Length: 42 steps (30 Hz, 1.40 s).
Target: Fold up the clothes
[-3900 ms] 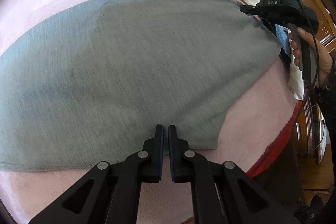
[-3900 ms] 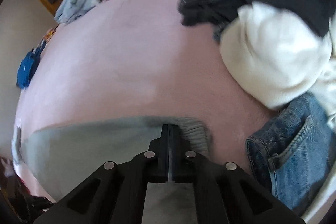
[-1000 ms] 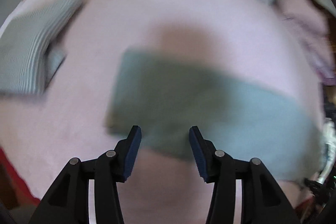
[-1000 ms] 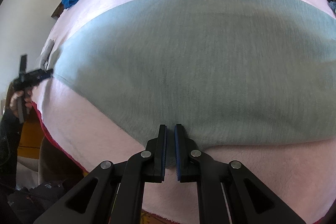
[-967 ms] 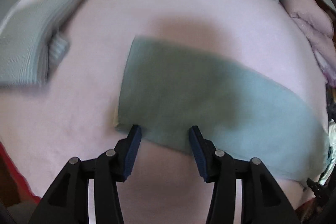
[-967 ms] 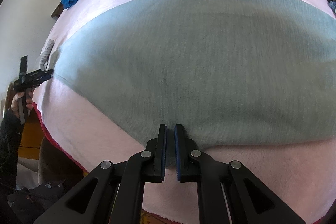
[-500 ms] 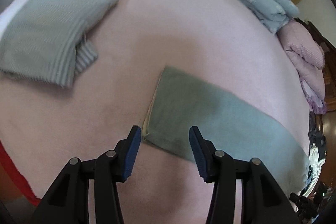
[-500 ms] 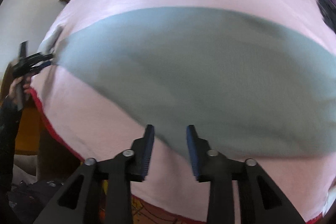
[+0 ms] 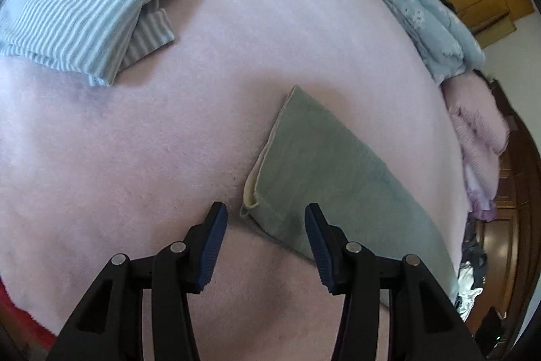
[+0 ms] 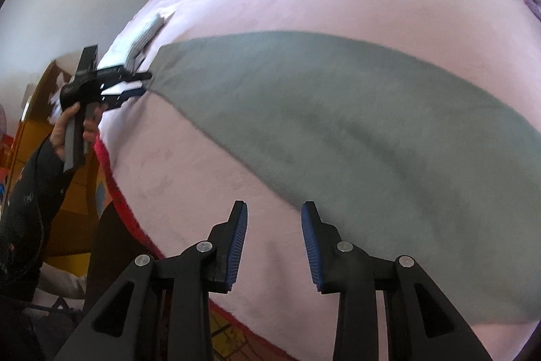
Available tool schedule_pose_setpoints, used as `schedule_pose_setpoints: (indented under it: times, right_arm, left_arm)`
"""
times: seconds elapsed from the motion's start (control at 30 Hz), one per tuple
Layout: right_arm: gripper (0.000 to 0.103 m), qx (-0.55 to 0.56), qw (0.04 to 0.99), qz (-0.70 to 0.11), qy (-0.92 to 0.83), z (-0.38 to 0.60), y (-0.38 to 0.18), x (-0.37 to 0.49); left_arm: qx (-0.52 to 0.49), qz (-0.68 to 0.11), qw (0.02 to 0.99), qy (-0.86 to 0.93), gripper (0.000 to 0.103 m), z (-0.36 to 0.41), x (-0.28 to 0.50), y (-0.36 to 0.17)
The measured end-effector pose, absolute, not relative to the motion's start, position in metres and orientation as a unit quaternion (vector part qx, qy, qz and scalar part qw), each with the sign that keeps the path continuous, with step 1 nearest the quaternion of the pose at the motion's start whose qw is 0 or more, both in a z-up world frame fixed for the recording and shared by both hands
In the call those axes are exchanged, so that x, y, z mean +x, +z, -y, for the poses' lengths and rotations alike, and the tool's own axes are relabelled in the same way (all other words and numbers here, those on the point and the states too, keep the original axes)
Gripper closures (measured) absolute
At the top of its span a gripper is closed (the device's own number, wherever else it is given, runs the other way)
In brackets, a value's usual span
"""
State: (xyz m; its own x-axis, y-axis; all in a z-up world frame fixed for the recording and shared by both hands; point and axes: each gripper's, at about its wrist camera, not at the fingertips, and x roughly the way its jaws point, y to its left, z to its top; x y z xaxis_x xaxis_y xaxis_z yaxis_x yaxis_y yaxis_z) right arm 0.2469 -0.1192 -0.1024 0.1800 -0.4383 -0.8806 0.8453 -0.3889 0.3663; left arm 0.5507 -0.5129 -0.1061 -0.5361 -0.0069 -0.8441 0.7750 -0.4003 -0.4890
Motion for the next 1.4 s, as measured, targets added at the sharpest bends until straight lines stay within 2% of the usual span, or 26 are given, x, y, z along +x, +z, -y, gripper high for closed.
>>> schedule_pose_setpoints:
  times: [0.17,0.23,0.27,0.37,0.63,0.83,0.97,1.1,1.23,1.4]
  right_arm:
    - [0.068,0.575,0.519,-0.177,-0.607,0.123,-0.108,0.254]
    - [0.068,0.574,0.519,-0.174,-0.609,0.12,-0.106,0.252]
    - [0.068,0.574,0.518,-0.172,-0.61,0.119,-0.105,0.251]
    - [0.068,0.573,0.516,-0.167,-0.614,0.111,-0.101,0.245]
    - [0.067,0.572,0.523,-0.154,-0.612,0.118,-0.095,0.242]
    - [0.063,0.552,0.553,-0.155,-0.605,0.15,-0.082,0.255]
    - [0.063,0.548,0.557,-0.154,-0.605,0.147,-0.081,0.256]
    - [0.063,0.564,0.54,-0.14,-0.609,0.132,-0.09,0.246]
    - [0.063,0.573,0.53,-0.128,-0.612,0.121,-0.095,0.239]
    - [0.062,0.571,0.531,-0.117,-0.614,0.118,-0.093,0.239]
  left_arm:
    - [0.371,-0.519,0.262,-0.724,0.061,0.559,0.544,-0.123]
    - [0.365,-0.525,0.254,-0.725,0.075,0.574,0.525,-0.138]
    - [0.366,-0.526,0.25,-0.726,0.098,0.577,0.517,-0.146]
    - [0.367,-0.529,0.242,-0.726,0.099,0.582,0.494,-0.155]
    - [0.321,-0.515,0.236,-0.759,0.099,0.567,0.532,-0.126]
    - [0.341,-0.447,0.24,-0.791,0.099,0.552,0.495,-0.106]
    - [0.365,-0.382,0.213,-0.822,0.099,0.523,0.469,-0.079]
    - [0.38,-0.363,0.147,-0.838,0.099,0.486,0.436,-0.069]
    - [0.4,-0.361,0.09,-0.838,0.099,0.446,0.413,-0.078]
    - [0.442,-0.37,0.07,-0.814,0.099,0.421,0.399,-0.107]
